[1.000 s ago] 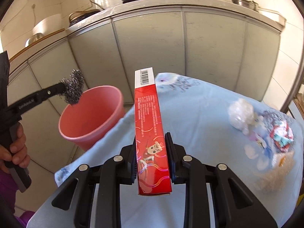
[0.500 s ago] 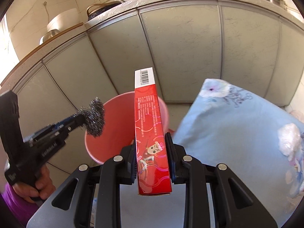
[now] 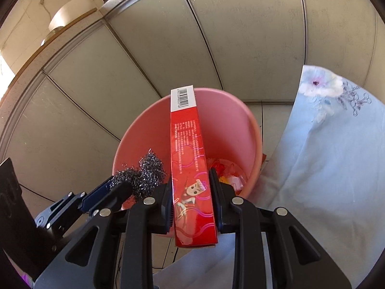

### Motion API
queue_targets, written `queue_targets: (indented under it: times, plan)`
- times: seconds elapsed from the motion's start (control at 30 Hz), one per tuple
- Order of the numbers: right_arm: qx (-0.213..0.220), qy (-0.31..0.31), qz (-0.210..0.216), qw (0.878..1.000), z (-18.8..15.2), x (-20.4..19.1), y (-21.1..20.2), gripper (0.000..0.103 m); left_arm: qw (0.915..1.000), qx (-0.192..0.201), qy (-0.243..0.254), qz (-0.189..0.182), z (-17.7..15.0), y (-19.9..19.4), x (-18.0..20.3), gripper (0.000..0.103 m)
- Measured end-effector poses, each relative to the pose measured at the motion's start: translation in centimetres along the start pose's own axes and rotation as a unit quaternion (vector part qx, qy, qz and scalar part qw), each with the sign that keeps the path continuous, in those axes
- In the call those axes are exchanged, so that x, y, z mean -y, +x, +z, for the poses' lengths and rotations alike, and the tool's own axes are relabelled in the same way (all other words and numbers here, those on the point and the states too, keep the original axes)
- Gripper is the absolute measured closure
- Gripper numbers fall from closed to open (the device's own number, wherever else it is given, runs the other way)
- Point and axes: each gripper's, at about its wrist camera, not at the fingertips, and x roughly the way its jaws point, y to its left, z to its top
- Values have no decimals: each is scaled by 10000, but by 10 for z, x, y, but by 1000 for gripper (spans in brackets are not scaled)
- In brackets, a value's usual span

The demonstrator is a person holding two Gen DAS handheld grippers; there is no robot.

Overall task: Collect trash
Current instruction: 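Carry the red box and steel scrubber over the pink bucket and open both grippers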

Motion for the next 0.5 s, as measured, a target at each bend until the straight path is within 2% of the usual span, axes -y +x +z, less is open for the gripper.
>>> queue_targets:
  times: [0.2, 0.33, 0.5]
  plan:
    - [-8, 164, 31, 9999, 2, -2, 13, 76, 9998, -115, -116, 96, -1, 7, 1, 76]
    - [38, 91, -26, 9999, 5, -8, 15, 70, 9997, -134, -197, 107, 1, 9, -1, 76]
    - [82, -54, -72, 9999, 1, -9, 7, 69, 9997, -47, -230, 74, 1, 2, -3, 75]
